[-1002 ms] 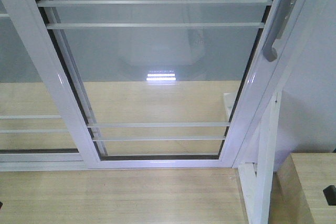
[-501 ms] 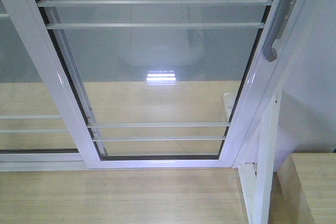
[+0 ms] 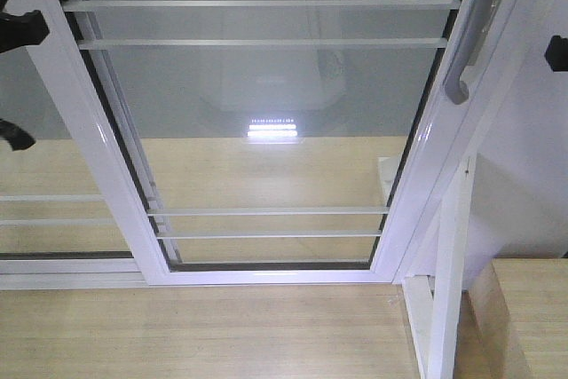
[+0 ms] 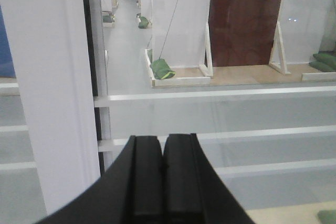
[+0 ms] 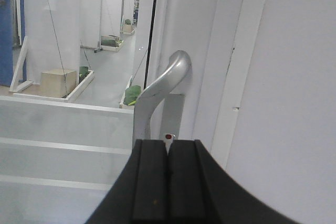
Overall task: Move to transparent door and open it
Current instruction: 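Raise both arms up toward the door frame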
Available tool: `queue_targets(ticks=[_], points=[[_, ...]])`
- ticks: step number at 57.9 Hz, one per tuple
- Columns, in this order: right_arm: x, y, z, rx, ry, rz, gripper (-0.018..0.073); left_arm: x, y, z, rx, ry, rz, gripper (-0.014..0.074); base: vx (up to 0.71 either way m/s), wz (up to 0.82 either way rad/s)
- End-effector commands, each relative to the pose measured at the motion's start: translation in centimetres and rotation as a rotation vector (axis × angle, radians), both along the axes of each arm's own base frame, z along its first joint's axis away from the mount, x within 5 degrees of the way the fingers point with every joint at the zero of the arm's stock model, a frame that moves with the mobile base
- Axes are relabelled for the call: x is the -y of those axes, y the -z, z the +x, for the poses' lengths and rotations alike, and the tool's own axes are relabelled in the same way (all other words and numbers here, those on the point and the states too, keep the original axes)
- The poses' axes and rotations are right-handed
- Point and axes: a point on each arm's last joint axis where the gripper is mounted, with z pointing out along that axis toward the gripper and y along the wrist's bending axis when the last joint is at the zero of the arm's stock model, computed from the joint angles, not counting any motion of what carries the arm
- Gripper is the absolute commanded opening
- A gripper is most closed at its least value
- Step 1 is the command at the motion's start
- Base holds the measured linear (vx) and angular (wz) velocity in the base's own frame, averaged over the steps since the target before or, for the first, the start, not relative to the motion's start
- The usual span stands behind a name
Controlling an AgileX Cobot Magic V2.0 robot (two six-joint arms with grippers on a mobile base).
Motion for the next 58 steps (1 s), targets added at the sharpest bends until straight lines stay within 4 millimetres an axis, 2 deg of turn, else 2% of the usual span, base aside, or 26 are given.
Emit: queue_targets(ticks=[1,10,16,31,37,46,58], points=[[0.1,-2.1,0.4,0.145,0.009,0.003,-0.0003,0.1,-2.0,0.3,0.113,-0.002,-0.024,0.0004,0.00,0.00],[0.1,-1.7,0.6,0.108,0.007,0.002,0.0023,0.2,-1.4,0.9,0.091,0.000,-0.010,0.0027,0.00,0.00],[0.1,-1.6,0.6,0.098,0.006,-0.001,0.0080,0.2,-1.1,1.1,0.078,0.000,-0.009,0.0072,0.00,0.00],[0.1,-1.6,0.6,0.099,0.006,0.001,0.0365,0.2,-1.1,1.1,0.079,0.000,-0.009,0.0297,0.00,0.00],[0.1,-1.6,0.6,0.100,0.005,0.023,0.0448,0.2,-1.1,1.1,0.079,0.000,-0.010,0.0376,0.00,0.00],[0.1,-1.1,1.4,0.102,0.002,0.084,0.0461,0.2,-1.1,1.1,0.079,0.000,-0.010,0.0419,0.00,0.00],[0.2,0.6,4.0,0.149,0.009,0.083,0.0457,0.2,-1.1,1.1,0.079,0.000,-0.010,0.0418,0.00,0.00]])
